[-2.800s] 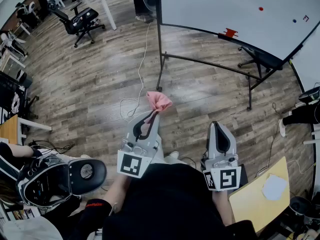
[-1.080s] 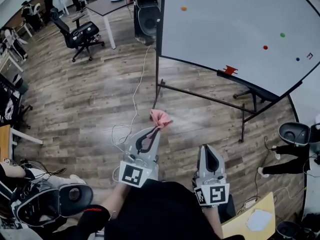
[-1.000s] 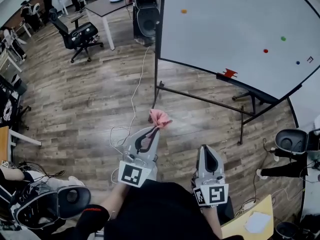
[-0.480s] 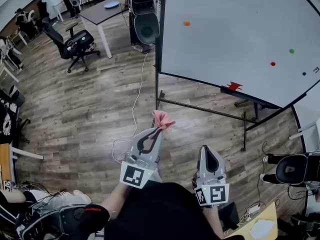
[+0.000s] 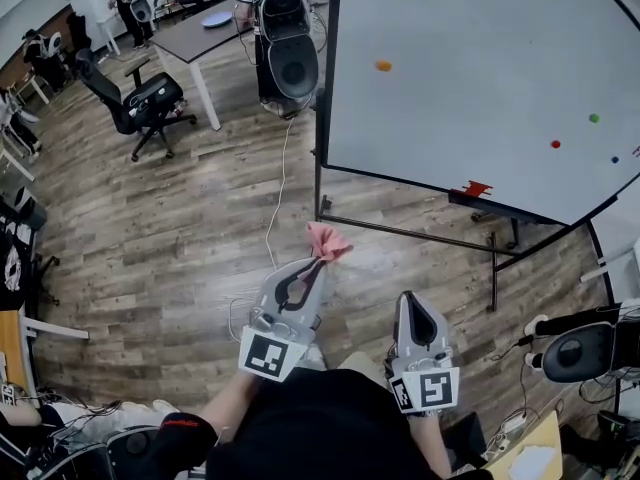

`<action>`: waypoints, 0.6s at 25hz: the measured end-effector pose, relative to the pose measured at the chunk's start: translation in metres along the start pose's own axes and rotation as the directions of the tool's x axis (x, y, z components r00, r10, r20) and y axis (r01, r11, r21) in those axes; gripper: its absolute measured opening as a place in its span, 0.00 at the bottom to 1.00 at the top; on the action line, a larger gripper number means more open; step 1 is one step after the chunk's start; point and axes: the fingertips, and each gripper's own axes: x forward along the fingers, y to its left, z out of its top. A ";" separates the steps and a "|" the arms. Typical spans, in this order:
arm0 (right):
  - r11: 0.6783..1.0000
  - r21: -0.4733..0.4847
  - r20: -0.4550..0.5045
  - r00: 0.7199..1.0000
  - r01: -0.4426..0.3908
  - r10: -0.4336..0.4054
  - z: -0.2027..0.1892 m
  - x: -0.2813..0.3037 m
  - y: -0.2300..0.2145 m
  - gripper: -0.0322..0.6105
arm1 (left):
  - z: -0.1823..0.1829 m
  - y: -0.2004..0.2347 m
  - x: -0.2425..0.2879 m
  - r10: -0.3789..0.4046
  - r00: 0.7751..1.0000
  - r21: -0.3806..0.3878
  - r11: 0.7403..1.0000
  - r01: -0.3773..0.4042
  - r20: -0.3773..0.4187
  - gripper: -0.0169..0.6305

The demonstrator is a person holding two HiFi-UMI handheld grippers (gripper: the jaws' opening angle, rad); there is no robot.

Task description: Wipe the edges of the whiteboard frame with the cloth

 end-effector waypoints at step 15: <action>0.996 0.019 0.001 0.996 -0.089 0.089 0.001 0.089 -0.020 0.05 | 0.007 0.051 0.058 0.043 0.998 0.063 0.997 -0.045 0.037 0.05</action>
